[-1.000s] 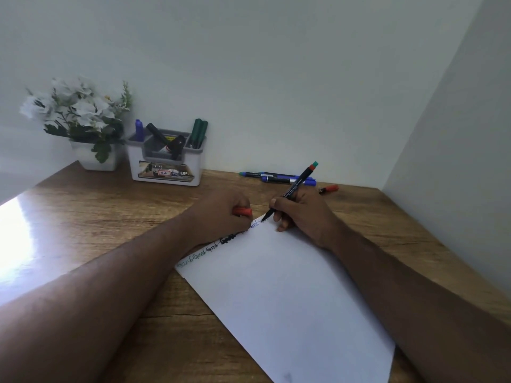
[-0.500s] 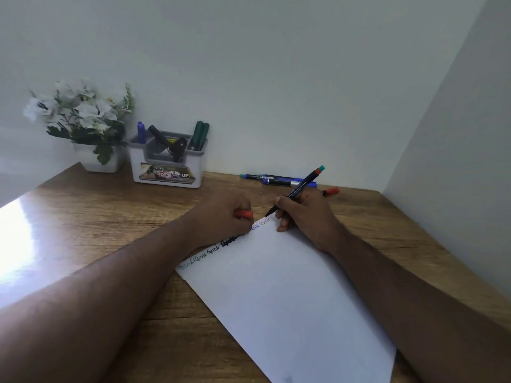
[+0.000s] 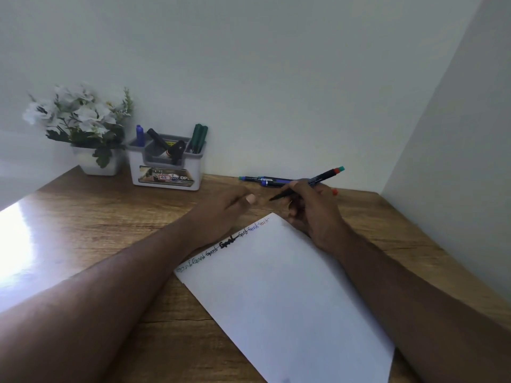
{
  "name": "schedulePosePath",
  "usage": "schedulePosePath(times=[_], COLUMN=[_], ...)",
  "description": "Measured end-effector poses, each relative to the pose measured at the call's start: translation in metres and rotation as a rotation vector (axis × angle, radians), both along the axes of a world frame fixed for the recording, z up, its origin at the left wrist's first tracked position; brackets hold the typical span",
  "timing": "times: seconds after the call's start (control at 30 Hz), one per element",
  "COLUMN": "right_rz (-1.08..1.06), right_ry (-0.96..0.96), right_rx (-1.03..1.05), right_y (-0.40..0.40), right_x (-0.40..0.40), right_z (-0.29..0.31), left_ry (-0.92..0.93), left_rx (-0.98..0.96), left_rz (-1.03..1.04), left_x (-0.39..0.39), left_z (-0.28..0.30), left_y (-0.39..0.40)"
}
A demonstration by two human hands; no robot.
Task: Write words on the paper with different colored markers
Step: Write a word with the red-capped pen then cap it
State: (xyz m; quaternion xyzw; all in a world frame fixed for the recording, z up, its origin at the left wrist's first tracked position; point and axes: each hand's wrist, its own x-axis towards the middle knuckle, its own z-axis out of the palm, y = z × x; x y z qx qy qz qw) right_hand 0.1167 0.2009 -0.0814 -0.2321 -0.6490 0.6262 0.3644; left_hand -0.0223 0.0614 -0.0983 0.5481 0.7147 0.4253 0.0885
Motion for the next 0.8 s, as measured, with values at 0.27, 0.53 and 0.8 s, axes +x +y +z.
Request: schedulePosePath(times=[0.27, 0.53, 0.8], right_rz=[0.200, 0.189, 0.240], right_ry=[0.144, 0.090, 0.027], right_rx=[-0.044, 0.067, 0.119], right_y=[-0.010, -0.014, -0.038], right_x=[-0.007, -0.011, -0.021], right_z=[0.006, -0.001, -0.004], left_ry=[-0.287, -0.411, -0.576], left_rx=[0.168, 0.183, 0.219], left_rz=[-0.002, -0.065, -0.043], left_x=[0.000, 0.001, 0.004], left_z=[0.006, 0.011, 0.014], left_y=[-0.001, -0.004, -0.002])
